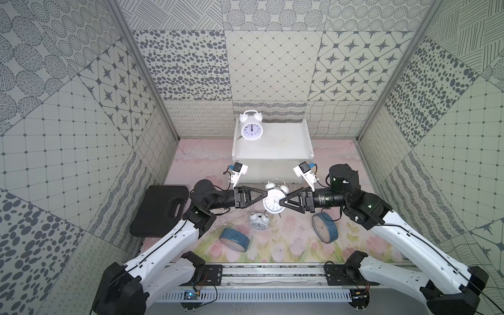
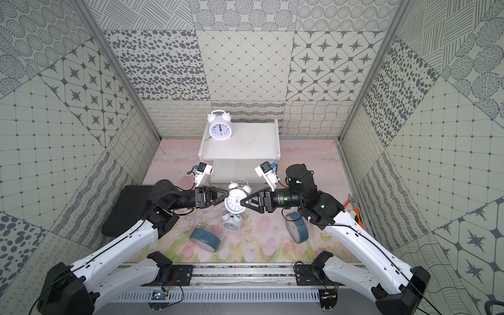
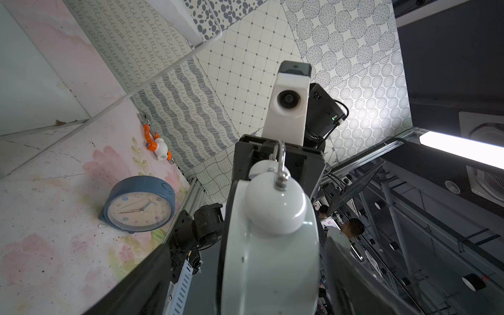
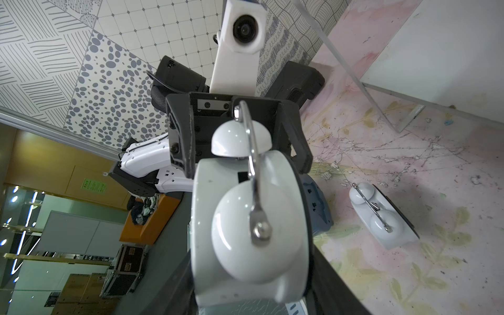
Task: Place the alarm clocks on the shelf by style
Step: Place the alarm on the shelf.
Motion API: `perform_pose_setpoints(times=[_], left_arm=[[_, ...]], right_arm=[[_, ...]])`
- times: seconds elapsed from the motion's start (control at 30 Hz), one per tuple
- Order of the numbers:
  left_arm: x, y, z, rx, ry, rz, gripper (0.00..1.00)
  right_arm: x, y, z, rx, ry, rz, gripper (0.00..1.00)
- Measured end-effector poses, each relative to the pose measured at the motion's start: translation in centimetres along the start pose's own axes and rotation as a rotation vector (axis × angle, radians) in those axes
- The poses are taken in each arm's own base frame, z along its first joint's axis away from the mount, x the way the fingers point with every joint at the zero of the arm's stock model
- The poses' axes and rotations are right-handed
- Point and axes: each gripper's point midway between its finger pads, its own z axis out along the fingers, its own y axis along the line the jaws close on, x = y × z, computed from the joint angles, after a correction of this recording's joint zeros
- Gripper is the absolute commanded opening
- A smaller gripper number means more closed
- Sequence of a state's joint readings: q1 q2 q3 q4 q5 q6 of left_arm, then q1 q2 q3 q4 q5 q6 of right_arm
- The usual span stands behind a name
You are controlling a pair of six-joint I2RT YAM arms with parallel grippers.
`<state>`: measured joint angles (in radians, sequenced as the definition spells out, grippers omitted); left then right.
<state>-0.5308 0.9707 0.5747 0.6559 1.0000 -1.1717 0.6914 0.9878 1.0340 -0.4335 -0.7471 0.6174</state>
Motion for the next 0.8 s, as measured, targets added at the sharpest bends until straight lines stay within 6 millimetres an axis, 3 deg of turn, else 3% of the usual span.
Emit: perform_pose_setpoints(times=[0.07,0.3,0.43,0.63,0.8], left_arm=[[0.19,-0.1,0.0,0.003,0.008,0.003,0.91],[0.57,-0.05,0.04,0.005,0.028,0.012,0.55],[0.59,-0.03,0.07,0.006,0.031,0.026,0.43],[0.46,0.01,0.08,0.004,0.023,0.03,0.35],[0.36,0.3,0.08,-0.002,0.011,0.028,0.32]], right_arm=[[-0.17,-0.16,-0.09,0.005,-0.007,0.003,0.38],[-0.45,-0.52,0.14,0.008,-0.009,0.009,0.38],[-0.46,-0.53,0.14,0.007,-0.009,0.019,0.42],[-0.64,-0.53,0.08,0.01,-0.019,0.027,0.75],[-1.01,-0.02,-0.56,-0.007,-0.079,0.009,0.82]])
